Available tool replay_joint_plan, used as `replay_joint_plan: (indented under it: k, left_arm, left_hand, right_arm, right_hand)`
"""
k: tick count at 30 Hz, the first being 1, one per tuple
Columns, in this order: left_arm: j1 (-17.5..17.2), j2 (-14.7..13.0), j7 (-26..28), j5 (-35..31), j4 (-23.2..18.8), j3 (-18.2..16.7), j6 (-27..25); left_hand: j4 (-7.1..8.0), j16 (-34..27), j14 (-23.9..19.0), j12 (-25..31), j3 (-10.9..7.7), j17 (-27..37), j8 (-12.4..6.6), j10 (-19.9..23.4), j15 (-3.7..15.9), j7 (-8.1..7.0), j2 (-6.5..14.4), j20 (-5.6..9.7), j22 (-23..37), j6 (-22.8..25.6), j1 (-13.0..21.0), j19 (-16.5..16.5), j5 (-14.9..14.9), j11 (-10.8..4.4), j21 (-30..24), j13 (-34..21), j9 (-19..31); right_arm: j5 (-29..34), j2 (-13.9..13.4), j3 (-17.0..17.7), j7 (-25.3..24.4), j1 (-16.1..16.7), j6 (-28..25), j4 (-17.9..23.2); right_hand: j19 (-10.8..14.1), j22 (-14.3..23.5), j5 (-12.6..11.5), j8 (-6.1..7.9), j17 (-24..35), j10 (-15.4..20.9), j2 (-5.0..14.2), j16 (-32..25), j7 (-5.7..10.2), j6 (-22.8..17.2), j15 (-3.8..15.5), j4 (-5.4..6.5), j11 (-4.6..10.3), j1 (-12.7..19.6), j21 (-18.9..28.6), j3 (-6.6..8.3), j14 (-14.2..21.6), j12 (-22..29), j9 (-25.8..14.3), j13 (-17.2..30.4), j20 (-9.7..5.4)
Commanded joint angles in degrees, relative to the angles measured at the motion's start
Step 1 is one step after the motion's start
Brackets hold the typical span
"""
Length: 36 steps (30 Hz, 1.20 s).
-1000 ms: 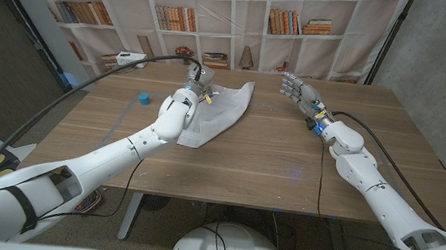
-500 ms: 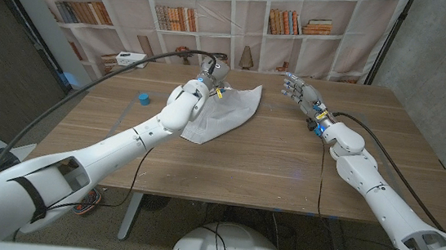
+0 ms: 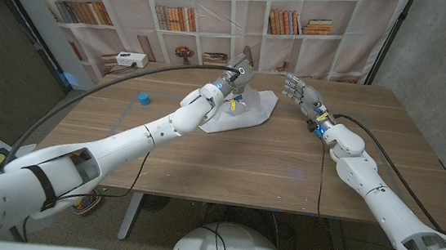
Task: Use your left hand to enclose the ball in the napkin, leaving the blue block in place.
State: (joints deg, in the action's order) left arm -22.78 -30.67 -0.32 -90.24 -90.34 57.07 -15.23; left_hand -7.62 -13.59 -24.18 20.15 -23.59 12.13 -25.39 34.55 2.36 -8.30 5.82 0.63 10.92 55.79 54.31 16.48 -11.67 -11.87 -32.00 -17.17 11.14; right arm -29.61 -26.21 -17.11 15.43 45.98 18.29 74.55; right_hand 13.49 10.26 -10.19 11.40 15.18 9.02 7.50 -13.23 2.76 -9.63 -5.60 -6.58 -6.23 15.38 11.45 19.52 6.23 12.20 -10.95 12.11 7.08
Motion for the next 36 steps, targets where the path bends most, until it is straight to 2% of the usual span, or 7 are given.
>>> replay_joint_plan:
  k: [1,10,22,24,33,35,36]
  left_arm:
    - [4.7,-3.4,2.4,-10.7,-2.1,6.8,12.9]
    - [7.4,-3.2,3.7,-15.7,-1.7,10.4,21.3]
    - [7.9,0.8,13.6,-18.5,7.7,12.1,13.4]
    - [8.2,1.4,15.4,-18.1,9.2,12.6,12.6]
    - [8.1,3.6,25.1,-9.1,14.9,13.2,13.4]
    - [8.0,3.4,25.0,-7.9,14.7,13.4,13.8]
    - [7.8,3.3,25.0,-7.3,14.6,13.4,13.8]
  left_hand:
    - [-0.56,-0.3,-0.4,0.2,0.1,0.2,-0.1,1.1,10.47,-4.17,-0.2,0.42,0.2,5.2,0.7,0.1,-0.3,0.0,-0.3,-0.3,0.1]
    - [-1.06,-0.4,-0.2,0.1,0.77,0.3,0.0,1.8,10.51,-4.13,-0.9,0.68,0.1,6.4,1.3,-0.7,-0.4,-0.06,0.1,-0.3,-0.1]
    - [-1.93,-0.2,-0.3,-0.1,1.27,0.2,-0.06,2.1,10.86,-3.82,-1.7,1.28,0.0,8.3,3.0,-0.5,-0.9,-0.11,0.1,-0.4,-0.2]
    - [-1.88,-0.3,-0.6,0.0,1.28,0.3,-0.02,2.4,10.91,-3.79,-1.7,1.3,-0.1,8.4,3.1,-0.4,-1.0,-0.08,0.1,-0.4,-0.2]
    - [-1.91,-0.1,-2.3,0.7,1.34,0.2,0.64,4.3,11.08,-3.62,-2.3,2.17,-0.2,8.8,4.6,0.7,-1.6,0.02,-0.1,-0.8,-0.3]
    - [-0.84,0.4,-3.2,-0.3,3.06,0.2,3.36,2.5,10.83,-3.83,-4.5,2.22,-0.1,3.3,2.7,1.2,-2.0,0.2,-0.1,-1.0,-0.1]
    - [-0.24,1.2,-3.4,-1.2,4.05,0.1,7.23,0.8,10.6,-4.24,-6.0,2.13,-0.1,-4.2,1.0,1.4,-3.4,0.22,0.0,-1.2,-0.2]
  right_arm:
    - [-0.2,-0.2,0.3,-0.3,0.9,0.8,0.7]
    - [-0.3,-0.4,0.5,-0.5,1.8,1.4,1.5]
    - [-0.4,-1.0,1.2,-1.9,3.6,2.0,3.6]
    - [-0.2,-1.1,1.2,-1.9,3.6,2.6,3.7]
    - [0.0,-1.3,1.2,-2.4,3.6,3.0,4.1]
    - [0.0,-1.3,1.2,-2.4,3.5,3.0,4.0]
    - [-0.1,-1.3,1.2,-2.5,3.5,2.9,4.0]
  right_hand:
    - [0.3,0.1,0.0,-0.11,-0.1,0.2,-0.07,-0.4,0.04,-0.2,0.25,0.03,-0.1,0.1,0.4,-0.12,0.4,-0.1,0.0,0.1,0.25]
    - [0.3,0.1,-0.1,-0.11,-0.1,0.3,-0.1,-0.3,0.06,-0.2,0.1,-0.03,0.05,0.2,0.4,-0.12,0.3,-0.1,0.0,0.1,0.24]
    - [0.3,0.1,-0.1,-0.12,-0.1,0.3,-0.24,-0.3,0.06,-0.1,0.11,-0.12,-0.11,0.3,0.4,-0.16,0.3,-0.1,0.0,0.1,0.32]
    - [0.5,0.1,-0.1,-0.11,-0.2,0.4,-0.36,-0.3,0.05,-0.2,1.68,-0.25,-0.45,0.4,0.4,-0.16,0.4,-0.1,0.0,0.1,0.07]
    - [0.7,0.1,-0.1,-0.03,-0.4,0.5,-0.47,-0.4,-0.11,-0.4,1.23,-0.42,-0.33,0.5,0.5,-0.16,0.8,-0.1,0.0,0.1,-0.55]
    - [0.8,0.1,-0.1,-0.04,-0.4,0.5,-0.48,-0.4,-0.07,-0.4,1.04,-0.39,-0.42,0.5,0.5,-0.19,0.8,-0.1,0.0,0.1,-0.44]
    - [0.8,0.1,-0.1,-0.03,-0.4,0.5,-0.48,-0.4,-0.09,-0.4,0.91,-0.38,-0.38,0.5,0.5,-0.19,0.8,-0.1,0.0,0.1,-0.42]
